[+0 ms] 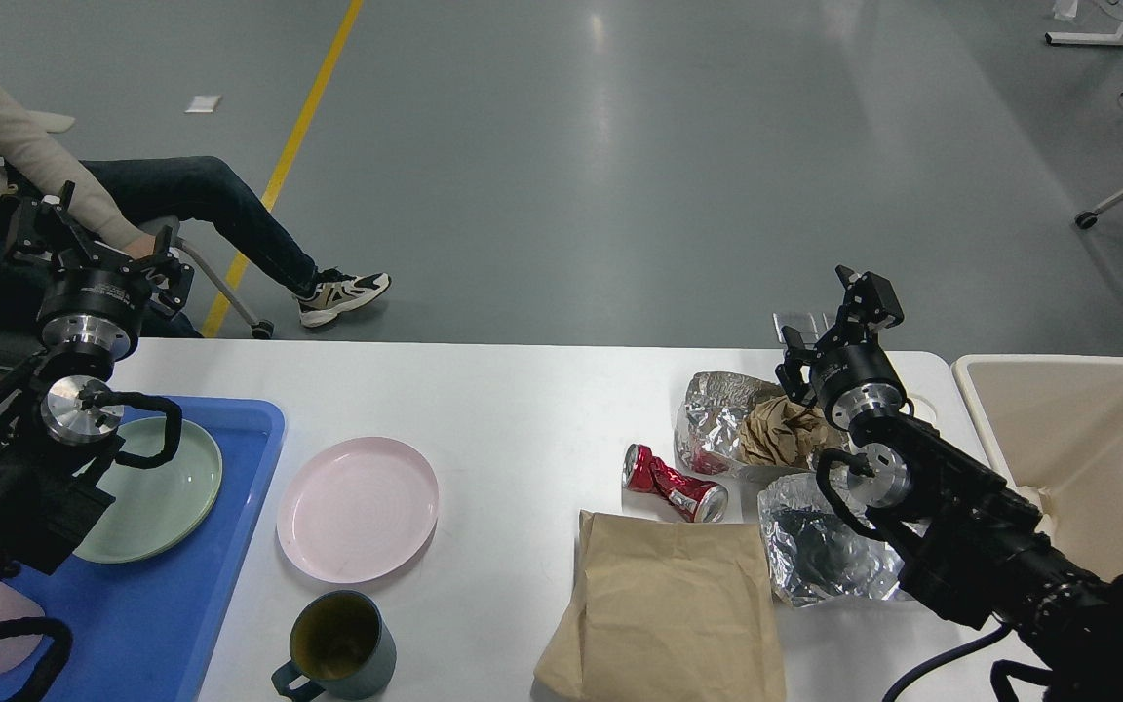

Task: Tidy desktop
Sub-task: 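Raise the left gripper and move it over the dark green mug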

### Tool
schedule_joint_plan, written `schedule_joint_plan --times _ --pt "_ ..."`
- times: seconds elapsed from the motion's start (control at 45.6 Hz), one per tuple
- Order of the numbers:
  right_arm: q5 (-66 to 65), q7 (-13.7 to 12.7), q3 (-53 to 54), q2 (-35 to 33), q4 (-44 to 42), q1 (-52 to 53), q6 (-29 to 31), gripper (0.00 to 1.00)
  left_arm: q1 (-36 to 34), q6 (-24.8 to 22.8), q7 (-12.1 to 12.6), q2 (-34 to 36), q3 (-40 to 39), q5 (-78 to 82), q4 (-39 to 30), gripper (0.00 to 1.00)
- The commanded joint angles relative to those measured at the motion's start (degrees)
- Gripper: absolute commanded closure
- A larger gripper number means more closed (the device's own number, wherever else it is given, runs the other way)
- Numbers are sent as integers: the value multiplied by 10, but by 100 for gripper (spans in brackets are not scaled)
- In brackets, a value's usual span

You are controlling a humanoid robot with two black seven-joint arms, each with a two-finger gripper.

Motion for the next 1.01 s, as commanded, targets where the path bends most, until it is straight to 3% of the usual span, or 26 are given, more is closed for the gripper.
schedule_joint_plan --times 0.0,0.307,0.394,0.57,0.679,0.789,0.986 --pt "0 0 0 0 0 0 0 0 4 -1 -1 2 0 -1 0 4" --pt "0 0 0 0 0 0 0 0 28 -9 5 8 -1 -1 -1 4" --pt "0 0 0 0 0 0 0 0 25 -42 34 9 -1 -1 -1 4" --pt "0 0 0 0 0 0 0 0 26 -119 132 9 0 0 -2 4" --pt "0 0 0 0 0 0 0 0 32 -132 145 9 13 1 -7 4" --pt "0 0 0 0 0 0 0 0 18 -125 146 10 87 3 -7 4" --pt "0 0 0 0 0 0 0 0 -66 -138 147 66 317 4 -5 4"
